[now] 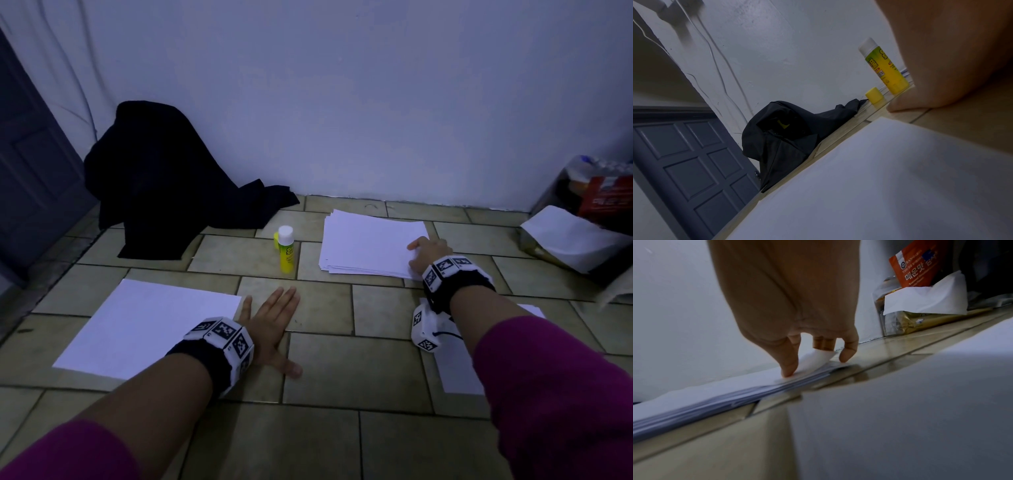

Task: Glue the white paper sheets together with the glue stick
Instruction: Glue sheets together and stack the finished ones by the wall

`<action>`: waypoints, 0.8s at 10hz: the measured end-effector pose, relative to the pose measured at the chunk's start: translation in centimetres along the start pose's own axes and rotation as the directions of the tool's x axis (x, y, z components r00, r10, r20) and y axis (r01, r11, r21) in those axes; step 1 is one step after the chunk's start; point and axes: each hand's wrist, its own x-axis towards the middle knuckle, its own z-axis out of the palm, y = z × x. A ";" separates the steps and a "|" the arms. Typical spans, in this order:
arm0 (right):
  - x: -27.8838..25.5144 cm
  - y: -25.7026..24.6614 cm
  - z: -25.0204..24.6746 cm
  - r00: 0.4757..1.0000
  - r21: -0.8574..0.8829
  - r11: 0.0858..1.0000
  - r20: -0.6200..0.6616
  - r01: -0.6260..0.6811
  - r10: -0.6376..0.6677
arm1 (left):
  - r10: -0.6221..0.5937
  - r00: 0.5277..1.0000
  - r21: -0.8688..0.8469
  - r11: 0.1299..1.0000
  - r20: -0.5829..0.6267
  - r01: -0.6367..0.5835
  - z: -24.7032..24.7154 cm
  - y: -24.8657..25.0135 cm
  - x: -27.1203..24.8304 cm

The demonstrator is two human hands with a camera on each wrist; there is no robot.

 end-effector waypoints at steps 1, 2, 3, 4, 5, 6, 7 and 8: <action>-0.2 0.2 -0.3 1.000 -0.042 0.999 0.015 -0.005 0.006 | 0.001 1.000 0.008 1.000 -0.001 -0.001 0.0 0.0 0.1; -0.2 0.5 -0.9 0.998 -0.013 0.999 0.057 0.042 -0.041 | -0.002 1.000 0.011 1.000 0.008 0.002 0.0 -0.1 0.1; -0.3 0.7 -2.3 0.990 0.195 0.979 0.110 0.064 -0.086 | -0.004 1.000 0.014 1.000 0.011 0.004 -0.1 -0.1 0.0; -1.9 1.4 -4.3 0.977 0.408 0.912 0.178 0.033 -0.115 | -0.019 1.000 0.014 1.000 0.015 0.019 -0.1 0.0 0.0; -5.2 2.2 -6.2 0.949 0.477 0.879 0.271 0.010 -0.158 | -0.027 1.000 0.017 0.999 0.006 0.027 0.0 0.0 0.0; -9.3 3.1 -7.1 0.888 0.179 0.981 0.435 0.074 -0.146 | -0.024 1.000 0.022 0.999 0.004 0.024 0.2 -0.3 0.5; -12.7 4.0 -5.6 0.834 -0.046 0.994 0.548 0.099 -0.057 | 0.002 1.000 0.019 1.000 0.009 -0.002 0.4 -0.7 0.9; -14.5 4.7 -2.4 0.854 -0.209 0.969 0.520 0.131 -0.003 | -0.027 1.000 0.028 0.999 -0.009 0.027 0.5 -0.7 1.0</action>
